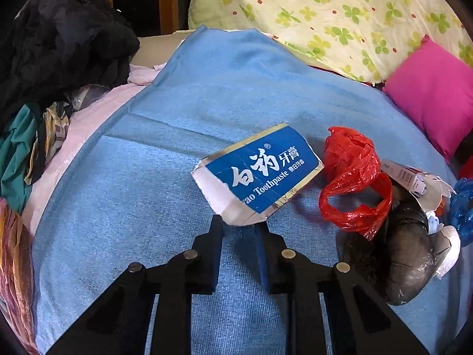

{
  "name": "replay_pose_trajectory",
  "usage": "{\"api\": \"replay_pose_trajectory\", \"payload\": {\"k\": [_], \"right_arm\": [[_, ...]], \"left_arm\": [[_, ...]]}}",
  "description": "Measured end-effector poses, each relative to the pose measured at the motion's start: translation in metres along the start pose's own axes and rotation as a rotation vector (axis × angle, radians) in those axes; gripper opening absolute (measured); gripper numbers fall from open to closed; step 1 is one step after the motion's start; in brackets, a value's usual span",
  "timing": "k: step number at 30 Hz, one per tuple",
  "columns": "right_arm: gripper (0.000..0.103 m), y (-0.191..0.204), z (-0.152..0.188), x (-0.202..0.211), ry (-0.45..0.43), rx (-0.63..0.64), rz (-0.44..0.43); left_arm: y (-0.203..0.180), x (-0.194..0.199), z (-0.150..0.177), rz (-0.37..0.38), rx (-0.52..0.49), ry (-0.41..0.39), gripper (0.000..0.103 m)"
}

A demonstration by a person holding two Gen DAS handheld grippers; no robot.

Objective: Collect trash
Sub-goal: 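Close the left tool on the blue-and-white toothpaste box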

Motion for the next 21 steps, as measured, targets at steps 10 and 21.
{"api": "replay_pose_trajectory", "payload": {"k": [10,21], "right_arm": [[0.054,-0.017,0.002,0.006,0.029,-0.04,0.02],[0.054,-0.024,0.005,0.0,0.059,-0.041,0.031]], "left_arm": [[-0.002,0.011,-0.019,-0.015,-0.062,-0.093,0.08],[-0.017,-0.021,-0.025,-0.028,-0.25,-0.057,0.082]]}}
Point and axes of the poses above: each gripper's, at about its wrist camera, not at the fingertips, and x roughly against the way its jaws point, y to its left, z to its underside, the point moved 7 cm from there along -x, roughly the way its jaws point, and after that the axes turned 15 degrees about -y, right-handed, at the moved point
